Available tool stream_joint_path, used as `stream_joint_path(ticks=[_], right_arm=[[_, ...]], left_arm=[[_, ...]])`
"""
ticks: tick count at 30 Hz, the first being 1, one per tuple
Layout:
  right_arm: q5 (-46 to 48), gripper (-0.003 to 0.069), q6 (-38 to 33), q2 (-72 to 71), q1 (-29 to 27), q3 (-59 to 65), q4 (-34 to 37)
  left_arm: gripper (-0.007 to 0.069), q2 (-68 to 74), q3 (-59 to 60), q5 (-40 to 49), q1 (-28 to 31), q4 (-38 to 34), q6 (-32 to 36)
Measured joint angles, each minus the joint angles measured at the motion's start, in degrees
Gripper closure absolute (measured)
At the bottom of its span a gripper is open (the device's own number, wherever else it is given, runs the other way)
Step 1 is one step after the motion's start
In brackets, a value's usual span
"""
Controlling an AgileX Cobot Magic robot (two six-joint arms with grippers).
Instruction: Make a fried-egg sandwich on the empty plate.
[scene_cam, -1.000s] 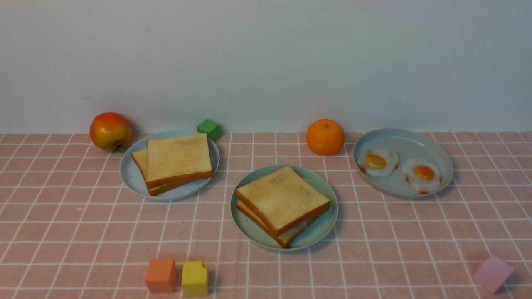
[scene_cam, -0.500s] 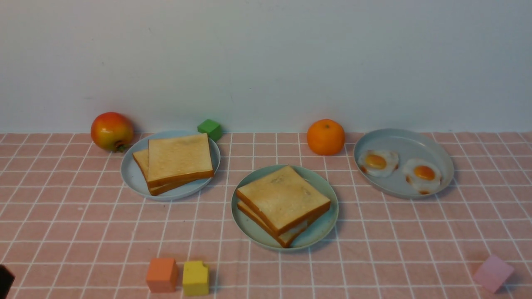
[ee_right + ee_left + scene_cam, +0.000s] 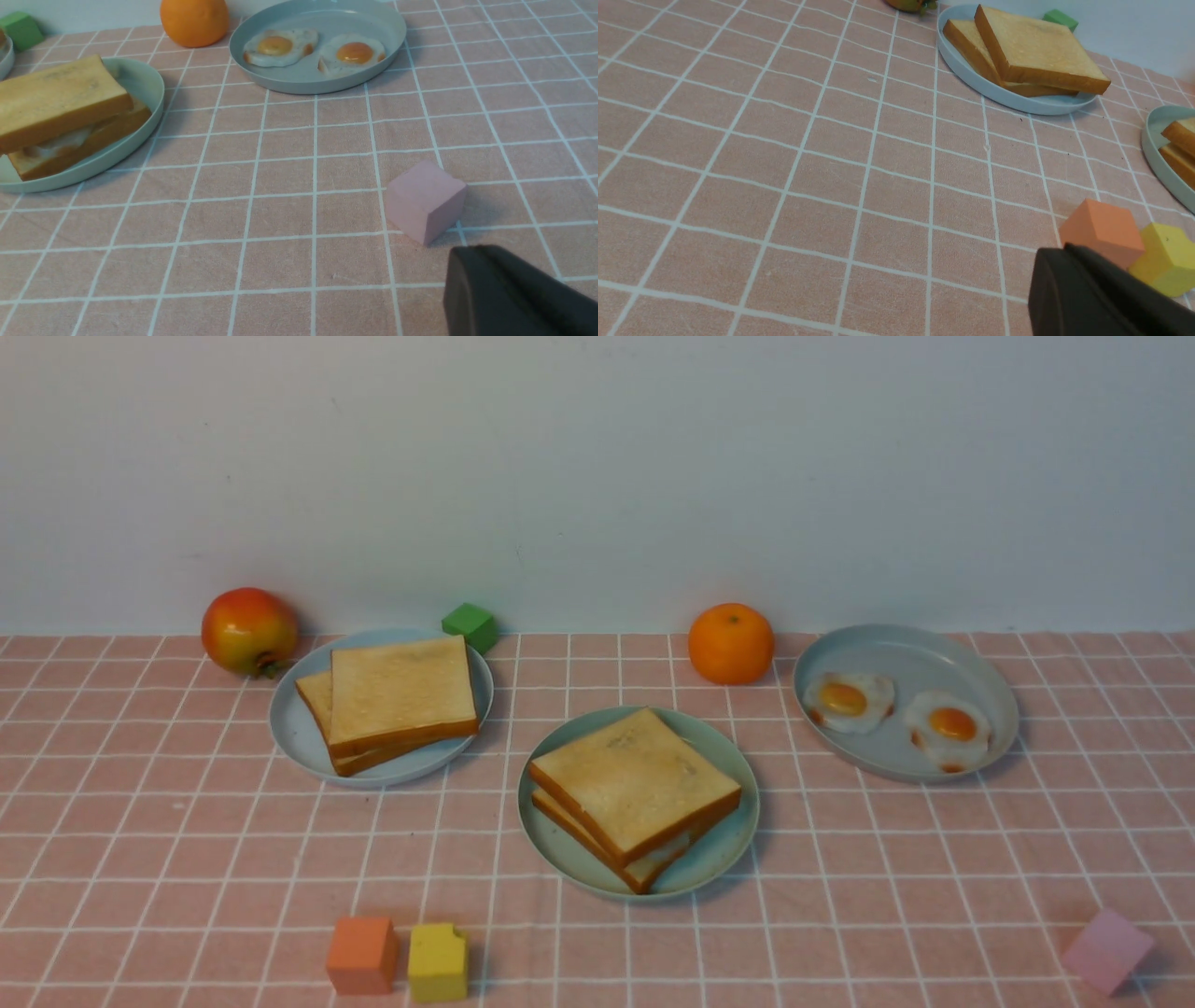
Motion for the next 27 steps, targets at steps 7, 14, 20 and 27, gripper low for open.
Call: stream_joint_path(ticks=[7,14,20,27], right_arm=[[0.0,0.0633,0.0,0.0,0.0,0.0,0.0],[0.0,0.0627,0.0,0.0,0.0,0.0,0.02],[0.0,0.0626,0.0,0.0,0.0,0.0,0.02],[0.0,0.0619,0.05,0.0,0.0,0.0,0.02]], left_arm=[[0.0613,0.0,0.0,0.0,0.0,0.0,0.0],[0.0613,0.0,0.0,0.0,0.0,0.0,0.0],[0.0613,0.0,0.0,0.0,0.0,0.0,-0.1],[0.0613,0.0,0.0,0.0,0.0,0.0,-0.16]])
